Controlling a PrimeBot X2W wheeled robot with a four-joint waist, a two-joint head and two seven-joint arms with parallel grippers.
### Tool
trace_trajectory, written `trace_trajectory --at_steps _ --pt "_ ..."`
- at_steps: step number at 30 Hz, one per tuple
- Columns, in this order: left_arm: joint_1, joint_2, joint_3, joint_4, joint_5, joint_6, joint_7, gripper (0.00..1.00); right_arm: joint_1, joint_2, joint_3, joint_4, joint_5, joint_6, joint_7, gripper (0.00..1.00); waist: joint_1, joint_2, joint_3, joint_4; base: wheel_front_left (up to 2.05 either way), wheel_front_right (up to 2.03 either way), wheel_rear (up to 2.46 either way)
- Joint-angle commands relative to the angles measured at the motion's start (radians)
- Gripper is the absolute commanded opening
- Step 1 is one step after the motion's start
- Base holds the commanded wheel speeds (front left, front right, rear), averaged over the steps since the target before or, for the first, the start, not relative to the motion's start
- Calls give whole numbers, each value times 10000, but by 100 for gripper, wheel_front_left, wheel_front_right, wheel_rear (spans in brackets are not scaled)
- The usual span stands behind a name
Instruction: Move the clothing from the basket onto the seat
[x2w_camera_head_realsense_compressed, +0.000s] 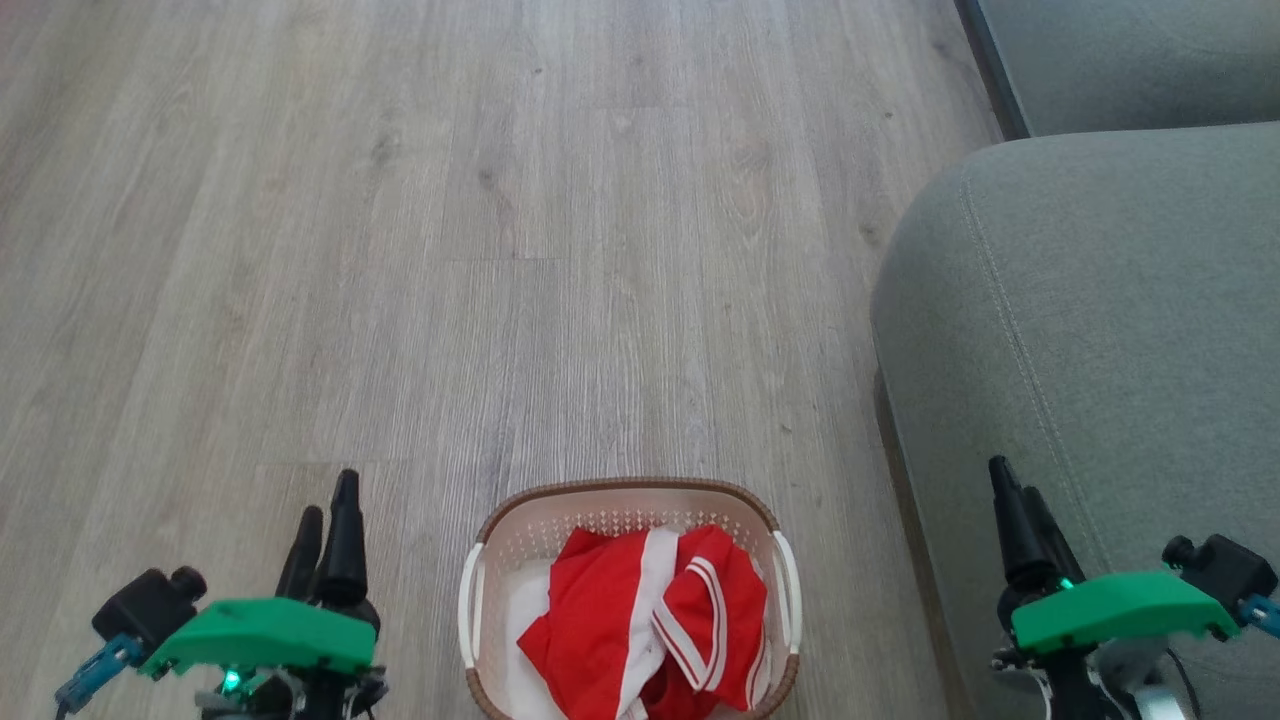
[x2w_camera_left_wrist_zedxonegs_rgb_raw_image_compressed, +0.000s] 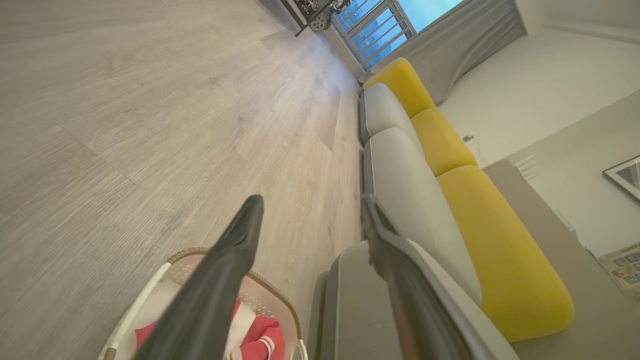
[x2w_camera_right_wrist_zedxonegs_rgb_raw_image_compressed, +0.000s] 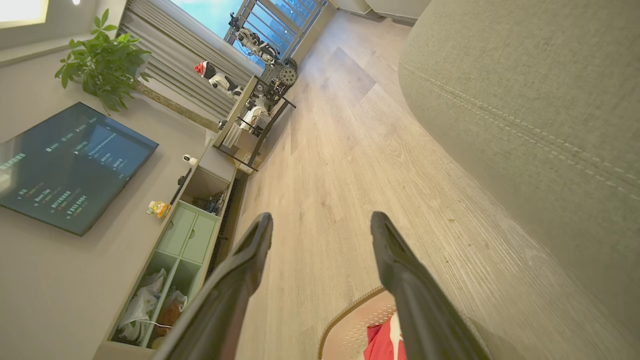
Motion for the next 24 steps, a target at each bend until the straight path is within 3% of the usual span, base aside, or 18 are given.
trace_trajectory --at_steps 1,24 --pt "-139 153 79 -448 419 26 -142 100 -202 -91 151 -391 -383 -1 -141 100 0 0 -10 3 0 0 0" --pt "455 403 -312 -813 3632 641 -844 100 -32 -115 659 -491 -3373 -1 -848 100 0 0 -114 77 0 0 0"
